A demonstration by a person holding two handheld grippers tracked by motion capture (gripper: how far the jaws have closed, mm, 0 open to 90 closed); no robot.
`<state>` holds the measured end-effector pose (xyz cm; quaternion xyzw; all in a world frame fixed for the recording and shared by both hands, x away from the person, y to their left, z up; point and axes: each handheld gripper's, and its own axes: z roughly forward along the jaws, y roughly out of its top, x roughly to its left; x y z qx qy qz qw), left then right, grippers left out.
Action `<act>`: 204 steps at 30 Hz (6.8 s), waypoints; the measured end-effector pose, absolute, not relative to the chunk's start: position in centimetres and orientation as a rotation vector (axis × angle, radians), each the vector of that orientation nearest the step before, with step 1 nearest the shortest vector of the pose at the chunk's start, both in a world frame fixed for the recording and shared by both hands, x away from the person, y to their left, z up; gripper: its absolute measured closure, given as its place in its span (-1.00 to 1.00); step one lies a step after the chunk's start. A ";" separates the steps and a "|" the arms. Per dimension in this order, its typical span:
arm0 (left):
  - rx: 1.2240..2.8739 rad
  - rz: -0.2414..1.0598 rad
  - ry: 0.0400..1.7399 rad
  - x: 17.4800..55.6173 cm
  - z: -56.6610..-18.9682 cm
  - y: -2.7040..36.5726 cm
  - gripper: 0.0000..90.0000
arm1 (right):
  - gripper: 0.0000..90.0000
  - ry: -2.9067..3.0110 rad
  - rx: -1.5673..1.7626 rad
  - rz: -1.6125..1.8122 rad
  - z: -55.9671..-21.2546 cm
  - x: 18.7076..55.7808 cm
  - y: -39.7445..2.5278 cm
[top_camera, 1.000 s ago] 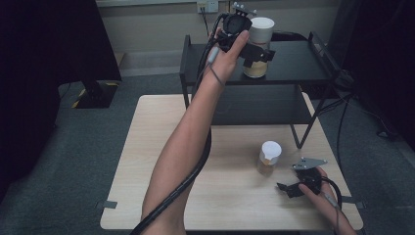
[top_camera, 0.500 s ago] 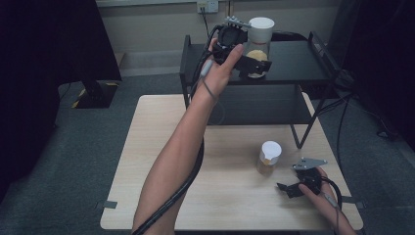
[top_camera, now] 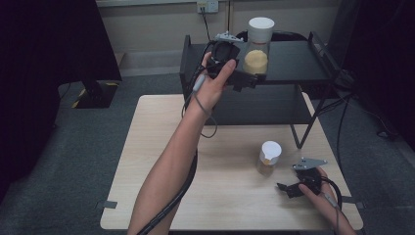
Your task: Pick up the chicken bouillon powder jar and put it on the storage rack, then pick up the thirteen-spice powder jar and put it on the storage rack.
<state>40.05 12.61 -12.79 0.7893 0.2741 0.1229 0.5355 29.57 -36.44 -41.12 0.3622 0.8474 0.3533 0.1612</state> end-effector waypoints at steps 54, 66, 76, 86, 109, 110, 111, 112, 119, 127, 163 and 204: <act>1.873 0.042 0.533 38.0 -27.1 14.3 -0.98 | -1.00 2.420 1.035 1.009 -41.1 29.6 -36.4; 1.917 0.016 0.560 38.1 -31.1 13.5 -0.98 | -1.00 2.420 1.034 1.009 -41.1 29.6 -36.4; 1.923 -0.010 0.602 38.1 -34.3 14.2 -0.98 | -1.00 2.420 1.035 1.009 -41.1 29.6 -36.4; 1.947 -0.013 0.655 37.5 -37.0 14.8 -0.97 | -1.00 2.420 1.035 1.009 -41.1 29.6 -36.4; 2.019 0.031 0.746 35.8 -41.3 17.1 -0.97 | -1.00 2.420 1.034 1.009 -41.1 29.6 -36.4; 2.025 0.041 0.753 35.7 -41.4 17.2 -0.97 | -1.00 2.420 1.035 1.009 -41.1 29.6 -36.4; 2.031 0.048 0.755 35.6 -41.4 17.3 -0.97 | -1.00 2.420 1.034 1.009 -41.1 29.6 -36.4; 2.043 0.066 0.754 35.5 -41.3 17.4 -0.97 | -1.00 2.420 1.035 1.009 -41.1 29.6 -36.4; 2.055 0.088 0.777 34.6 -41.7 18.7 -0.97 | -1.00 2.420 1.034 1.009 -41.1 29.6 -36.4; 2.048 0.124 0.814 33.4 -41.8 20.4 -0.97 | -1.00 2.420 1.035 1.009 -41.1 29.6 -36.4; 2.196 0.362 0.870 29.5 -41.7 23.1 -1.00 | -1.00 2.417 1.038 1.008 -41.1 29.5 -36.4; 2.192 0.372 0.883 29.3 -41.7 22.9 -1.00 | -0.96 2.431 1.030 1.003 -40.6 30.4 -35.9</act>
